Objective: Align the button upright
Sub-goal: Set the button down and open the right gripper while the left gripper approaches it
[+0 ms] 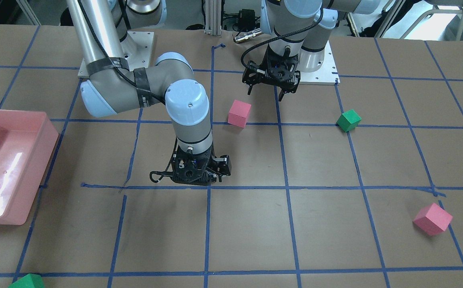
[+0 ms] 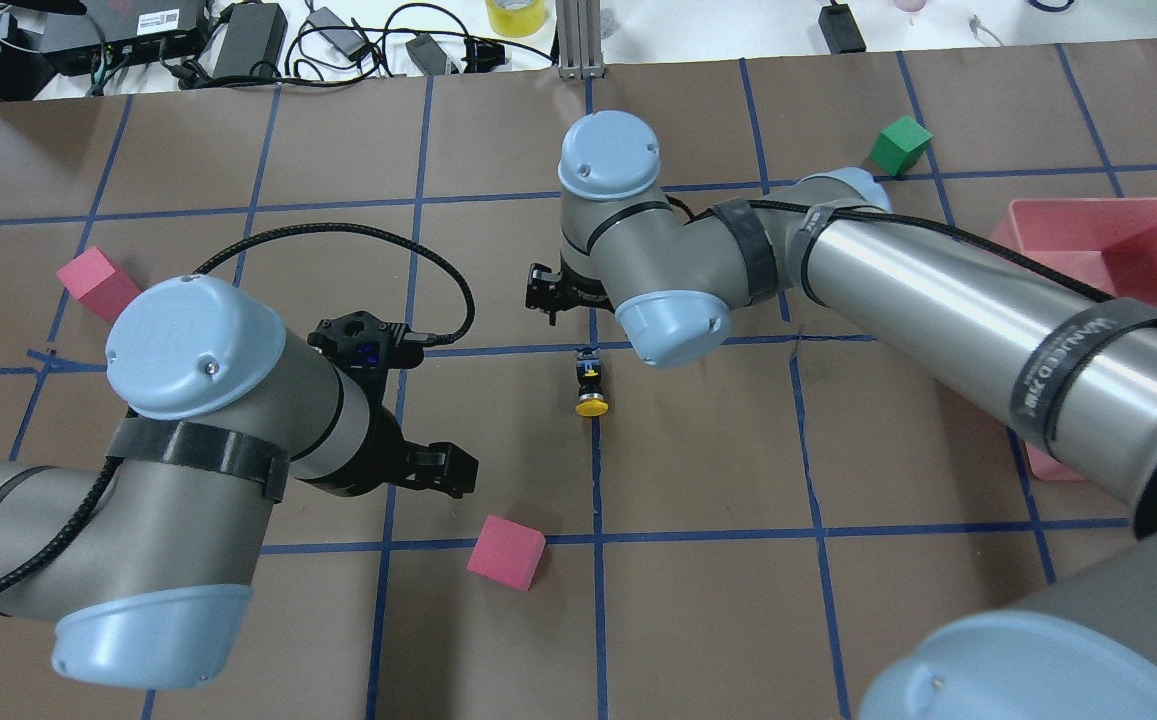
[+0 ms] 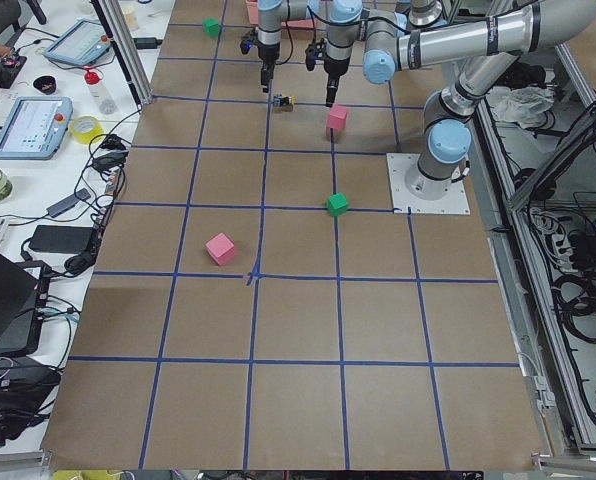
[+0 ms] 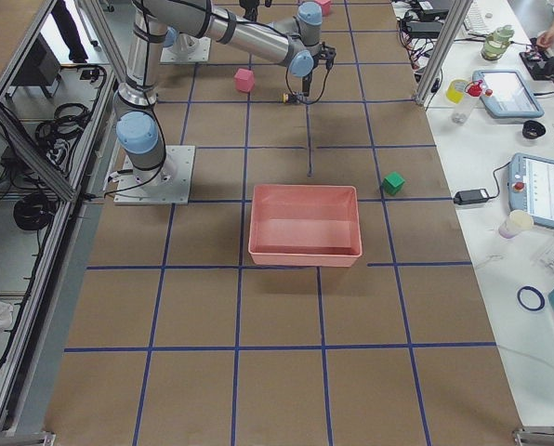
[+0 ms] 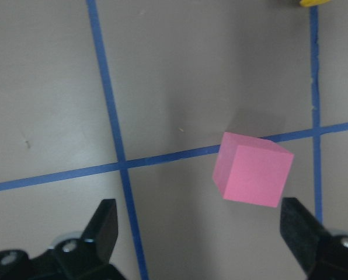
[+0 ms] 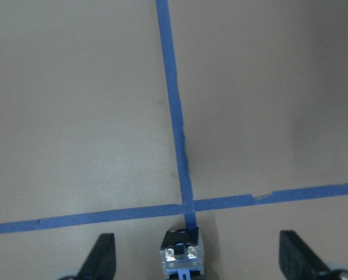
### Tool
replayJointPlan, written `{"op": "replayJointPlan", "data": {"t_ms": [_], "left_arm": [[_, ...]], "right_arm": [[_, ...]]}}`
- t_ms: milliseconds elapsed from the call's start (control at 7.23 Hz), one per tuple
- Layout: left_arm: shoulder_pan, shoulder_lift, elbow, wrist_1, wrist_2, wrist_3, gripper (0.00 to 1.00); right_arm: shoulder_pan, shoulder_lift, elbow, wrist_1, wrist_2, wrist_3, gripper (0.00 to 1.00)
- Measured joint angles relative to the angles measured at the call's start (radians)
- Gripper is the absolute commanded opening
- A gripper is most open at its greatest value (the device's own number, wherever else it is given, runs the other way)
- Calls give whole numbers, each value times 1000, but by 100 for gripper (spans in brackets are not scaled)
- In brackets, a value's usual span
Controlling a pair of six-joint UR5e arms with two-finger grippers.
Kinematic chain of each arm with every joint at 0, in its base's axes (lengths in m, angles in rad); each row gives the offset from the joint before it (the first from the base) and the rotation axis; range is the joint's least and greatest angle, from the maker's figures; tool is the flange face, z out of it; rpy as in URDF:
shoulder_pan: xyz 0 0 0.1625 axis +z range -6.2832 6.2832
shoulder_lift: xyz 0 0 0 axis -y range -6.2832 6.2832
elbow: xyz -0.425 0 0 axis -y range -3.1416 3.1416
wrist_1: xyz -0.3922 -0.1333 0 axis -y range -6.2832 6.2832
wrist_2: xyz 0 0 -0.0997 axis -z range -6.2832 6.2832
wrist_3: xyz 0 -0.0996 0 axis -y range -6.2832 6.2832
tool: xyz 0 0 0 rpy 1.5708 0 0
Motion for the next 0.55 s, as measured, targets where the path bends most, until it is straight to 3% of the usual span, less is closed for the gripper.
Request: {"op": "replayJointPlan", "data": {"t_ms": [553], "left_arm": [[-75,-150,-11,234,-10,-82,100]], "right_arm": [[-190,-228,-99,369,4,-209,100]]}}
